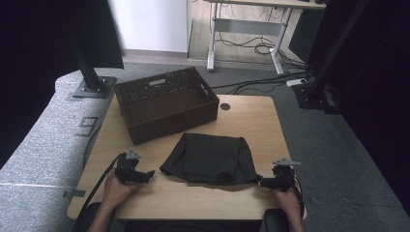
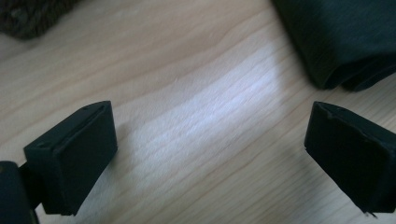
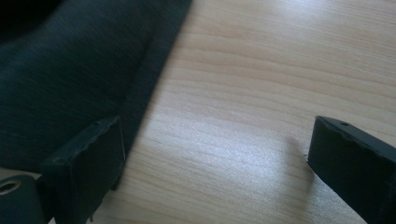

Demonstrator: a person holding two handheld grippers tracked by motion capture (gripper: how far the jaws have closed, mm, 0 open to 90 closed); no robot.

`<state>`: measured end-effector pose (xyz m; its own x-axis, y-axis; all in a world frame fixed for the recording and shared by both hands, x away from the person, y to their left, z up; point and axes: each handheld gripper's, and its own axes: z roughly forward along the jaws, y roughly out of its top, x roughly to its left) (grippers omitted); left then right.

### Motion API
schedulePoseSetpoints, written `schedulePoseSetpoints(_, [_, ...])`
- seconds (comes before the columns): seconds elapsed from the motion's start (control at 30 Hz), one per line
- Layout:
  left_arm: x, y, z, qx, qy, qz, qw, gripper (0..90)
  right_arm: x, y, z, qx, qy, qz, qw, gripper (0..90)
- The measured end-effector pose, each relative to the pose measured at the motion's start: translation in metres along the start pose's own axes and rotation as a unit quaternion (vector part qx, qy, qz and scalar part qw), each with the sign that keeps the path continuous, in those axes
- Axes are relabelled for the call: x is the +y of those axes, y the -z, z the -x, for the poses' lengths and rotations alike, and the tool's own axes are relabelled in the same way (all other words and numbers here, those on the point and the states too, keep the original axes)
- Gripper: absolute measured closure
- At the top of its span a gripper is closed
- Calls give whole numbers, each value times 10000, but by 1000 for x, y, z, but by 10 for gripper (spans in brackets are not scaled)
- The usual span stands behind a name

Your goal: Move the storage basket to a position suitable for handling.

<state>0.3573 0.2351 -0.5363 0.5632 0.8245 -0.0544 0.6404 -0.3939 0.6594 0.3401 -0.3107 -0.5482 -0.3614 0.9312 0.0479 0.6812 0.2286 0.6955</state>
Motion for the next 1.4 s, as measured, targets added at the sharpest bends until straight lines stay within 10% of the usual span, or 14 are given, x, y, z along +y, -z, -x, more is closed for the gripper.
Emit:
schedulePoseSetpoints(0.6, [46,-12,16,-294,-426,256,9983,75,38,7,-13,434,79,275,9986,0])
schedulePoseSetpoints(1.4, [127,-59,48,-529,-680,479,9951,92,98,-27,-38,518,439,281,9973,0])
